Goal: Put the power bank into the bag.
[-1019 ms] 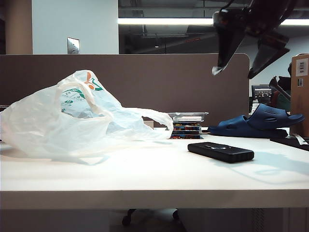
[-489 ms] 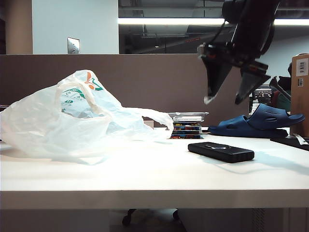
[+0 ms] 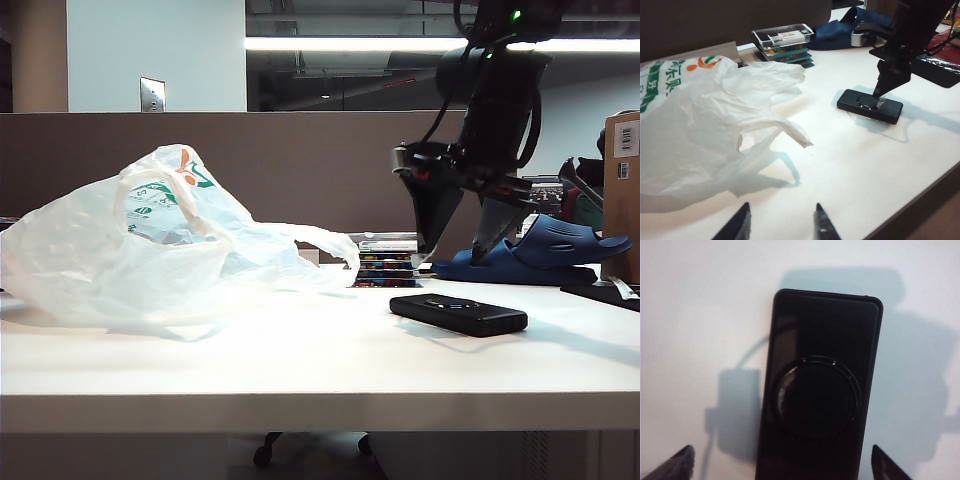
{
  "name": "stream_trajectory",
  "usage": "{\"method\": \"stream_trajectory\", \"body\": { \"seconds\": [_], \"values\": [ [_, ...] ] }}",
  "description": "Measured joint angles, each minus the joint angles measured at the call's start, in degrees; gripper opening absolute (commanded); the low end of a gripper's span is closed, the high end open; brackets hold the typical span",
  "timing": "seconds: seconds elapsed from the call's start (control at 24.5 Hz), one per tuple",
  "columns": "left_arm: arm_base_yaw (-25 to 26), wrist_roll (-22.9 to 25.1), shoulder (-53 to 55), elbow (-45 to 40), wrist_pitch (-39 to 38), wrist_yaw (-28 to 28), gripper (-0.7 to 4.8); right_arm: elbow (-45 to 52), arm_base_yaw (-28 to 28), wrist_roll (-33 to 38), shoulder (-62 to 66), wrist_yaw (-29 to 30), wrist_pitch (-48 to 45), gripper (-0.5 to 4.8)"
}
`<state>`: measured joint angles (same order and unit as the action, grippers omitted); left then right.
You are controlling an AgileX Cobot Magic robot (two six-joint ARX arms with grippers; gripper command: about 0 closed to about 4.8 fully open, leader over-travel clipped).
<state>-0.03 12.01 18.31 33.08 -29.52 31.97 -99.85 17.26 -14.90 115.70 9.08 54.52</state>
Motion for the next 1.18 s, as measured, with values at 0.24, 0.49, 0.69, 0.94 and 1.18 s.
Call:
{"method": "stream_trajectory", "body": {
  "seconds": [0.24,0.49,0.69,0.94,1.18],
  "values": [
    [0.0,0.0,-0.1,0.0,-0.3,0.0,1.56,0.0,0.1,-1.5,2.4,-1.8,-1.6,4.79],
    [0.0,0.0,-0.1,0.0,-1.3,0.0,1.56,0.0,0.1,-1.9,3.3,-1.8,-3.9,4.79],
    [0.0,0.0,-0.1,0.0,-2.0,0.0,1.56,-0.1,0.1,-1.9,3.9,-1.7,-4.6,4.79],
    [0.0,0.0,-0.1,0.0,-2.1,0.0,1.56,-0.1,0.1,-2.0,6.2,-1.7,-4.6,4.79],
    [0.0,0.0,-0.1,0.0,-2.1,0.0,1.56,-0.2,0.1,-2.1,8.4,-1.8,-4.8,4.79]
  ]
}}
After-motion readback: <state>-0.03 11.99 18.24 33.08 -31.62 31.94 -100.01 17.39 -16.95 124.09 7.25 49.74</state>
